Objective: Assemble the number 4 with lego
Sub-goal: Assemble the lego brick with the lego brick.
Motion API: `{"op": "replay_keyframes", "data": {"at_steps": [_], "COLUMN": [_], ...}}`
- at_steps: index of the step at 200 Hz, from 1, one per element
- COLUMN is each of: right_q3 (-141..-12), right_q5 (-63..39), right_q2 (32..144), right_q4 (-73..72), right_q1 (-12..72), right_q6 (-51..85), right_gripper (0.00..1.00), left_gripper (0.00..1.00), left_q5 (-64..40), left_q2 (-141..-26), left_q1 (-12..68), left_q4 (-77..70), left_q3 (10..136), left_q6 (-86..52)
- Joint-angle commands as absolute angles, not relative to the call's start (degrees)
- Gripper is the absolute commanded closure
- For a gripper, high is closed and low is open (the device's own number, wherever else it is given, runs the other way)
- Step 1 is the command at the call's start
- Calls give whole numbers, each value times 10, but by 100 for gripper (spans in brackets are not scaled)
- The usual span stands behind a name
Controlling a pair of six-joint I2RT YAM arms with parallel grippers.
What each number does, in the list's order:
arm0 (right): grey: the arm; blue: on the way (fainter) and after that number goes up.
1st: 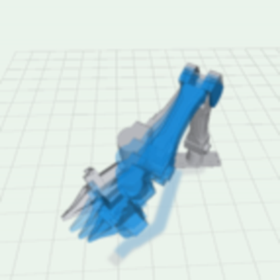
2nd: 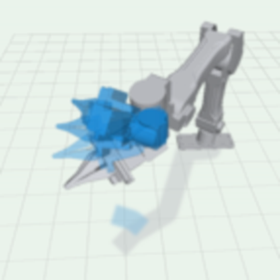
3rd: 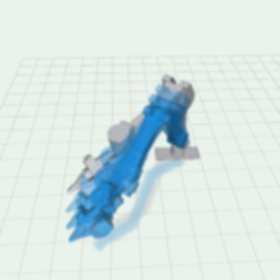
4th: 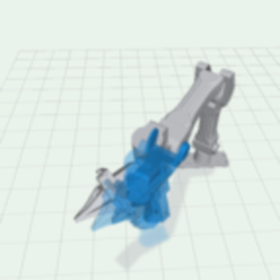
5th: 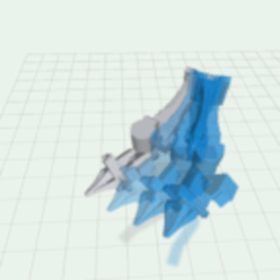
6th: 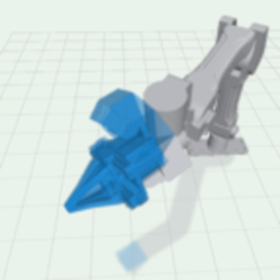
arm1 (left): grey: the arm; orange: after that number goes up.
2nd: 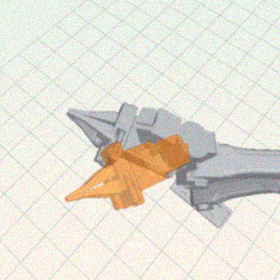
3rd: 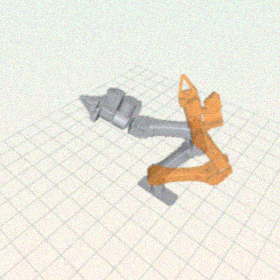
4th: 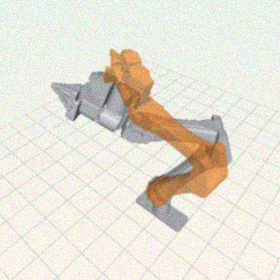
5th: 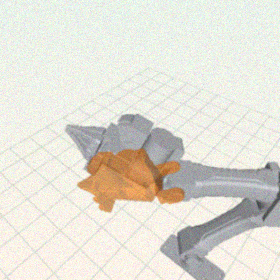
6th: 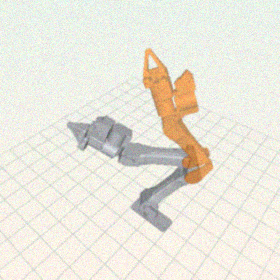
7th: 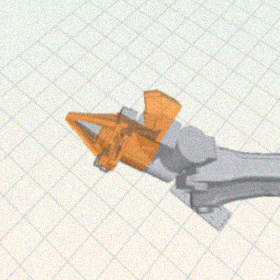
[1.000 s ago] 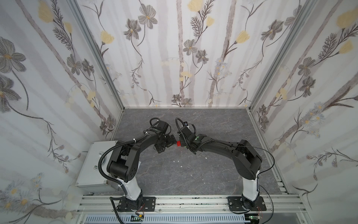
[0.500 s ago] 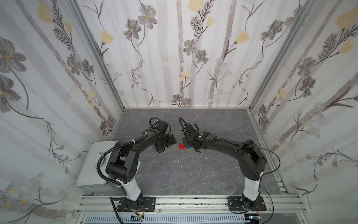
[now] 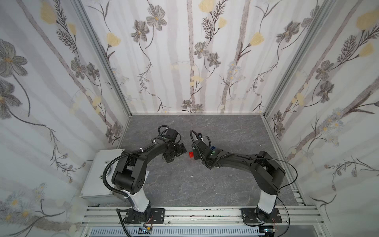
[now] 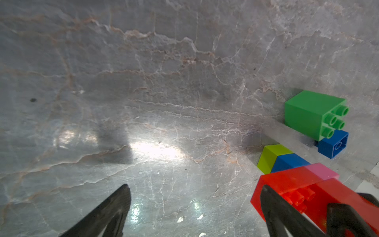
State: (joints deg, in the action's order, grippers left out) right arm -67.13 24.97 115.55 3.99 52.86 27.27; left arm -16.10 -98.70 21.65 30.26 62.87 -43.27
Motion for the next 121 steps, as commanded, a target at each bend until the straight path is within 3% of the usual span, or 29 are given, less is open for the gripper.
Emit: {"op": "replay_keyframes", "data": {"at_steps": [1,57,99,121], "right_q3": [-663,-701,-722,-718], "right_q5": [200,184,179,143], "right_q2": [1157,1117,1094,1039], "right_q4": [136,152,169,166], "right_q1": [529,526,519,495], "right_q6": [287,287,289,314], "right_gripper": [87,45,24,17], "left_gripper": [0,0,0,0], "left_q5": [-152,-151,-151,-148], "left_q2": [-981,-982,-982,-978], "left_q1": [216,216,216,216], "left_q4": [313,318,320,321], "left_q3": [634,644,646,645], "left_q6": [-425,-424,-423,-421]}}
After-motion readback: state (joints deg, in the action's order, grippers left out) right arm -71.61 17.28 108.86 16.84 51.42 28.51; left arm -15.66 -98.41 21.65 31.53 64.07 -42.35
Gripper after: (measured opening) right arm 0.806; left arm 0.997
